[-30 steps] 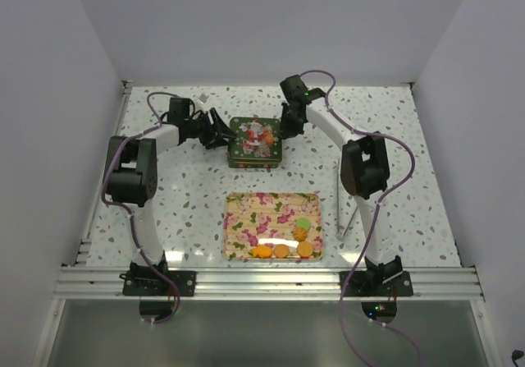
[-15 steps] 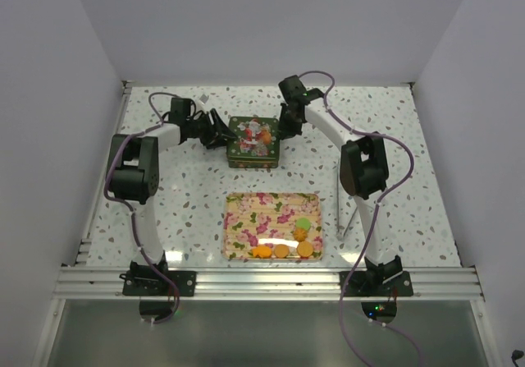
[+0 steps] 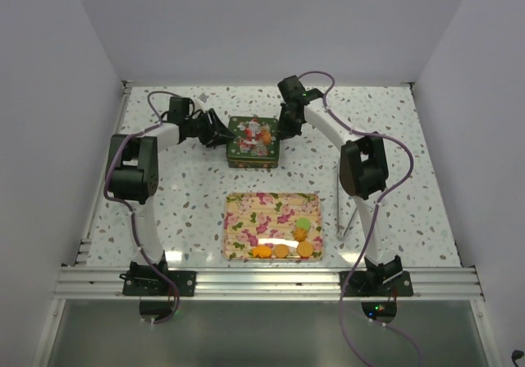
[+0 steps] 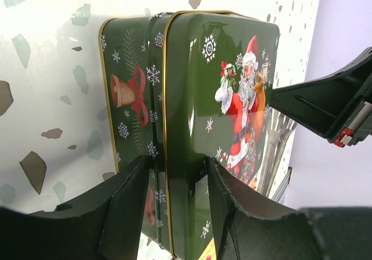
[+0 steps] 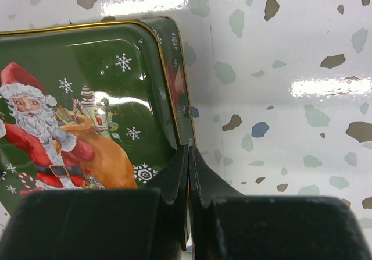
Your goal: Pack the cookies
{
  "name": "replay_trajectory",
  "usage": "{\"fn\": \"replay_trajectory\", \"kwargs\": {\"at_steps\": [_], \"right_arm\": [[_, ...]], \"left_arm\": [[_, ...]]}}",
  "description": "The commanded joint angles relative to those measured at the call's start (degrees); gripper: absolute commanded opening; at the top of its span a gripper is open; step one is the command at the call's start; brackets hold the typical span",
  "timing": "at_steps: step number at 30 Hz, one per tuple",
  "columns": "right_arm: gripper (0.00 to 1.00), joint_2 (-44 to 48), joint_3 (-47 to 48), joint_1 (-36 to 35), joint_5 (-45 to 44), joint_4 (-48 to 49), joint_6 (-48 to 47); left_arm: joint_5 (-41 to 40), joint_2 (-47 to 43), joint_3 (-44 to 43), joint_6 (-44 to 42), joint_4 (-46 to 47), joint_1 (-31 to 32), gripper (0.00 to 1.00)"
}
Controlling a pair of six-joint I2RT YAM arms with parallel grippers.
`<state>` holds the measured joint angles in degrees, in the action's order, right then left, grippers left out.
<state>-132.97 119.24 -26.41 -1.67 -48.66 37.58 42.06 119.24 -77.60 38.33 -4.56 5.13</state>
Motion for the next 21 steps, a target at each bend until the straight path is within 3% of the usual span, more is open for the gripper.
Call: {"fn": "replay_trajectory", "kwargs": {"at_steps": [1,6,8,9,14,15,18,21], "right_arm": [[0.00,0.5,1.3,-2.4,3.6,1.8,2.4],[0.00,0.3,1.2,-2.4,3.3,1.6,2.4],[0.00,0.3,1.1,-2.4,3.1,1.4,2.4],[0.00,0.3,1.2,-2.5,2.9,1.2,2.2],[0.00,0.3,2.2,-2.4,2.2,0.2,1.5],[0.00,0.3,2.4,-2.3,2.0,0.1,1.4],[0.00,0.3,2.8,-2.1,1.8,-0.2,1.0],[0.00,0.8,2.8,-1.8,1.8,-0.5,0.7]], "left_arm": [[1.3,2.4,-0.9,-1.6,-0.7,1.0,0.30],[0.8,3.1,0.6,-1.8,-0.4,0.9,0.31],[1.0,3.0,0.9,-1.9,-0.3,0.7,0.42],[0.6,2.8,0.9,-1.9,-0.4,0.6,0.52],[0.3,1.7,0.9,-2.3,-1.2,-1.2,0.72],[0.2,1.4,1.0,-2.3,-1.5,-1.5,0.83],[0.4,0.6,1.1,-2.3,-1.7,-2.7,0.91],[0.6,-0.4,1.1,-2.3,-1.7,-3.8,0.93]]}}
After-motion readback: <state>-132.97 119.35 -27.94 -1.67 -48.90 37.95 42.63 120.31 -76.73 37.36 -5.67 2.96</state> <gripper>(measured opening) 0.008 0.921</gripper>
